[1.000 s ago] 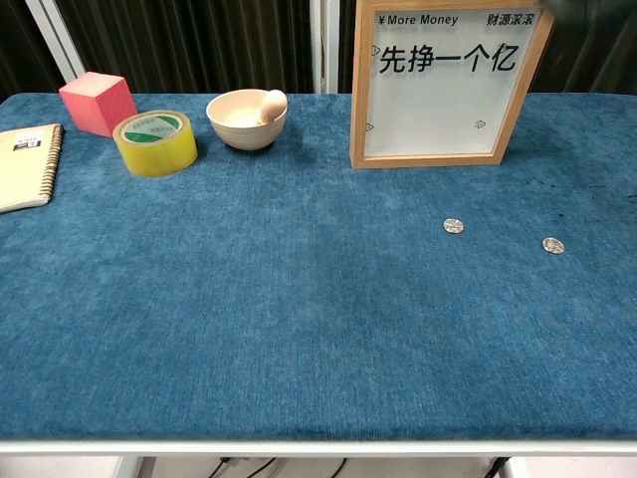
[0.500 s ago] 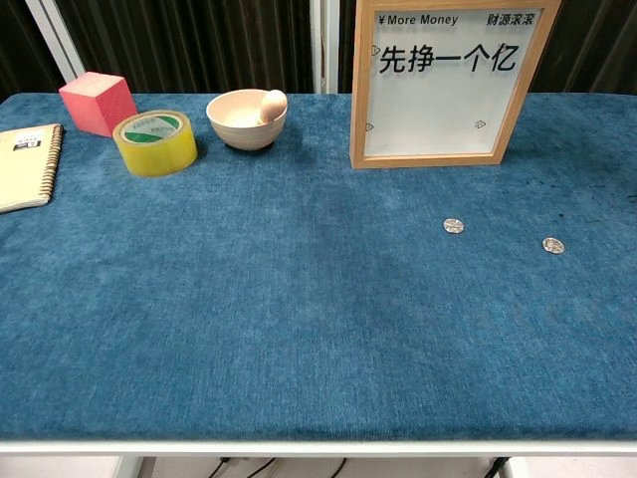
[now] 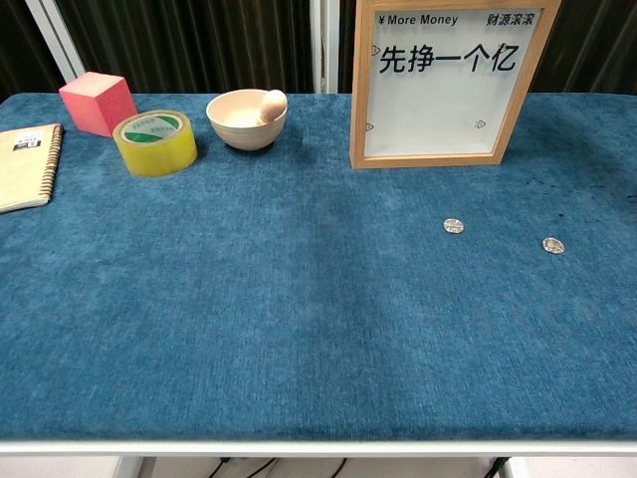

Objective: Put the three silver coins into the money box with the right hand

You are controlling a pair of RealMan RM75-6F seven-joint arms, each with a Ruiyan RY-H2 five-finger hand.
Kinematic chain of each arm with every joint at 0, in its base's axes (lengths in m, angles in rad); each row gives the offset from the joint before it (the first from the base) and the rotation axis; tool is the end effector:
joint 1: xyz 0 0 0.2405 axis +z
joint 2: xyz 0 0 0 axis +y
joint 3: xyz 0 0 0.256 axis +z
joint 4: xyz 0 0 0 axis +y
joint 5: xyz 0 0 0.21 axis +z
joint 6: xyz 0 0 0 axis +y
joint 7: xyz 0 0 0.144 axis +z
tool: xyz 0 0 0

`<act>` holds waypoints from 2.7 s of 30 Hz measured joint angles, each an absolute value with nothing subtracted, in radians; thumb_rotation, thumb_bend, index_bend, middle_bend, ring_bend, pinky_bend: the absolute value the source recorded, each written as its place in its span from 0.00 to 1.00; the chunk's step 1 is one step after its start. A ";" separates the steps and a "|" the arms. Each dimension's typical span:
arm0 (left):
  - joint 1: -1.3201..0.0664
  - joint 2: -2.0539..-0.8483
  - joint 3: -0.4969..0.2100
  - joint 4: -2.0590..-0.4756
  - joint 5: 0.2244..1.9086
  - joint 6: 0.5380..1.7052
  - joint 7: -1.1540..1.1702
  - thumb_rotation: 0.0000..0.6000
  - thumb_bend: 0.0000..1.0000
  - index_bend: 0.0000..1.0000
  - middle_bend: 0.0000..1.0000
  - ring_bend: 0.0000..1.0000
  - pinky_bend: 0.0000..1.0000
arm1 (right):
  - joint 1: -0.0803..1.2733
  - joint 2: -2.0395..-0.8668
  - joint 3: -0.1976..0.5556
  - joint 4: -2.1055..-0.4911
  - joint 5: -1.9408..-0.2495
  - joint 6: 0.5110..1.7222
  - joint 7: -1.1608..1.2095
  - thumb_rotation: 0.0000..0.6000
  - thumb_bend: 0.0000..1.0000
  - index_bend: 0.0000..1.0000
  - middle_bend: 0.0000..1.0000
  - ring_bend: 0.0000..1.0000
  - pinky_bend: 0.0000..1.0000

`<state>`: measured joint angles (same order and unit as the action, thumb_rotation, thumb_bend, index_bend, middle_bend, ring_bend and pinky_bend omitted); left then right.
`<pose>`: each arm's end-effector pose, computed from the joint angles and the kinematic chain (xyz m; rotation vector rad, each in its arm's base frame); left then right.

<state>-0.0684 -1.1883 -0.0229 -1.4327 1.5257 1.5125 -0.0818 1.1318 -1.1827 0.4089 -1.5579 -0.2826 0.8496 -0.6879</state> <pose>-0.3395 0.1721 0.1529 -1.3957 -0.8798 -0.8859 -0.0517 -0.4592 0.1313 1.5804 -0.9648 0.8381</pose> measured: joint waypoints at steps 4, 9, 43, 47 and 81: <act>-0.070 -1.188 -0.024 -1.424 1.523 1.507 -0.089 1.00 0.04 0.04 0.04 0.00 0.00 | 1.167 -1.182 0.369 -1.531 -0.246 0.827 -0.704 1.00 0.46 0.81 0.03 0.00 0.00; -0.075 -1.192 -0.026 -1.422 1.523 1.503 -0.087 1.00 0.04 0.04 0.04 0.00 0.00 | 1.183 -1.185 0.339 -1.515 -0.232 0.816 -0.695 1.00 0.46 0.81 0.03 0.00 0.00; -0.083 -1.194 -0.040 -1.407 1.497 1.487 -0.094 1.00 0.04 0.04 0.04 0.00 0.00 | 1.222 -1.223 0.252 -1.439 -0.258 0.791 -0.608 1.00 0.44 0.14 0.00 0.00 0.00; -0.085 -1.195 -0.041 -1.405 1.497 1.484 -0.095 1.00 0.04 0.04 0.04 0.00 0.00 | 1.212 -1.219 0.255 -1.443 -0.291 0.786 -0.575 1.00 0.41 0.00 0.00 0.00 0.00; -0.084 -1.207 -0.036 -1.468 1.511 1.507 0.003 1.00 0.04 0.04 0.04 0.00 0.00 | 0.569 -1.019 -0.007 -1.736 -1.628 1.370 -0.133 1.00 0.29 0.18 0.00 0.00 0.00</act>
<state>-0.0836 -1.2065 -0.0363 -1.4682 1.5111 1.5071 0.0030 0.5695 -1.0186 -0.0067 -1.7361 -1.6275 1.3702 -0.1334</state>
